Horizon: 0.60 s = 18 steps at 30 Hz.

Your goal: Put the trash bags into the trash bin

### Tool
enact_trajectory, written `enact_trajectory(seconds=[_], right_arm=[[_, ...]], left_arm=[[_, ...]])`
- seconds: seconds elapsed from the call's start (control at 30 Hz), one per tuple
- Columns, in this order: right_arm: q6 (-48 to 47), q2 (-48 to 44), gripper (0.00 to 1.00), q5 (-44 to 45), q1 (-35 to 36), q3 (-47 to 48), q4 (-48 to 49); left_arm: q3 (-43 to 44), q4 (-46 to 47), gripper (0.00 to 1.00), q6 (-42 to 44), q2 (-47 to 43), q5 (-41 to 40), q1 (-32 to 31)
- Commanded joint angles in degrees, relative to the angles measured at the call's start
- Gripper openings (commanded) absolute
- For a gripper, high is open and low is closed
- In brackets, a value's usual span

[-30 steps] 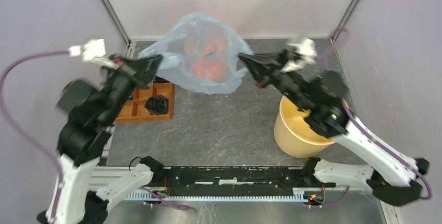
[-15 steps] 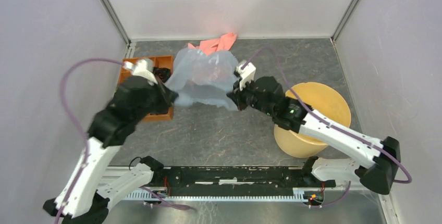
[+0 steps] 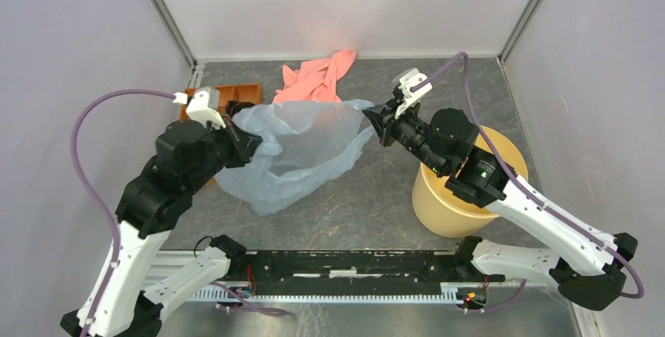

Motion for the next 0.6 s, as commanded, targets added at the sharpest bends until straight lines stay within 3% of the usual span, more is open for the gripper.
enact_trajectory(seconds=[0.0, 0.1, 0.2, 0.3, 0.43, 0.57], right_arm=[[-2.8, -2.2, 0.01, 2.6, 0.0, 3.9, -2.7], [-2.4, -3.8, 0.01, 1.3, 0.0, 0.1, 1.0], [-1.0, -2.7, 0.01, 3.6, 0.0, -4.1, -1.3], [0.0, -1.4, 0.0, 0.4, 0.0, -3.9, -6.2], [0.2, -3.4, 0.0, -5.6, 0.0, -2.3, -9.5], [0.7, -3.1, 0.01, -8.2, 0.0, -0.7, -12.3]], left_arm=[[7.1, 7.7, 0.02, 5.5, -6.1, 7.6, 0.0], [6.3, 3.4, 0.02, 2.2, -5.5, -1.7, 0.0], [4.9, -5.8, 0.02, -1.9, -2.3, -9.5, 0.0], [7.3, -6.4, 0.02, 0.0, -0.8, 0.9, 0.0], [9.9, 4.4, 0.02, 0.5, -3.7, 19.5, 0.0], [9.6, 6.0, 0.02, -2.5, -1.6, 27.0, 0.0]])
